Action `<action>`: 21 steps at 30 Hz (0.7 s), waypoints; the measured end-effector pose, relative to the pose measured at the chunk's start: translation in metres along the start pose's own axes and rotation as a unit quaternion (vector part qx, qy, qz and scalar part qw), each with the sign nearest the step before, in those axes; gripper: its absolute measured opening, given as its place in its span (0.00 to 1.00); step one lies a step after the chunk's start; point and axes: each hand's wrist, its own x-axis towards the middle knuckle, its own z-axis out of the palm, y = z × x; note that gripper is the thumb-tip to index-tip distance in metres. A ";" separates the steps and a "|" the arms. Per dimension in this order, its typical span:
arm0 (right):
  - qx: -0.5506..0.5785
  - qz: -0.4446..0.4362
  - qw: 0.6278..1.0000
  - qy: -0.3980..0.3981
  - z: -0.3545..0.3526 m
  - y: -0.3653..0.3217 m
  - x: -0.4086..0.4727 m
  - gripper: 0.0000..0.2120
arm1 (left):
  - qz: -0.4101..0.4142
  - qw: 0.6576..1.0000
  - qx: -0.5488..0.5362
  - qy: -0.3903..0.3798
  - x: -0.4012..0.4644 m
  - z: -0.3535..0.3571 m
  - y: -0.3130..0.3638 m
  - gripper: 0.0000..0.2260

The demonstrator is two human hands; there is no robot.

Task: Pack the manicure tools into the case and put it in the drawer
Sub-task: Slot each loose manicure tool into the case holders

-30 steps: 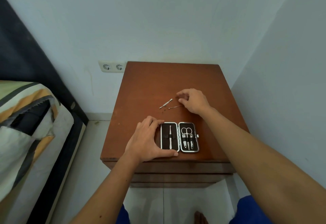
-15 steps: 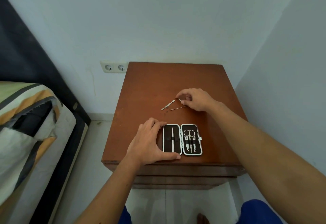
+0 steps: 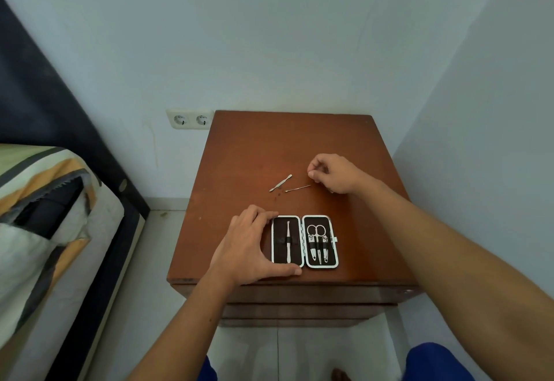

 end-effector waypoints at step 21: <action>0.181 -0.022 0.982 -0.049 0.000 -0.023 -0.082 0.04 | -0.017 1.000 0.009 -0.019 -0.001 -0.002 0.004 0.55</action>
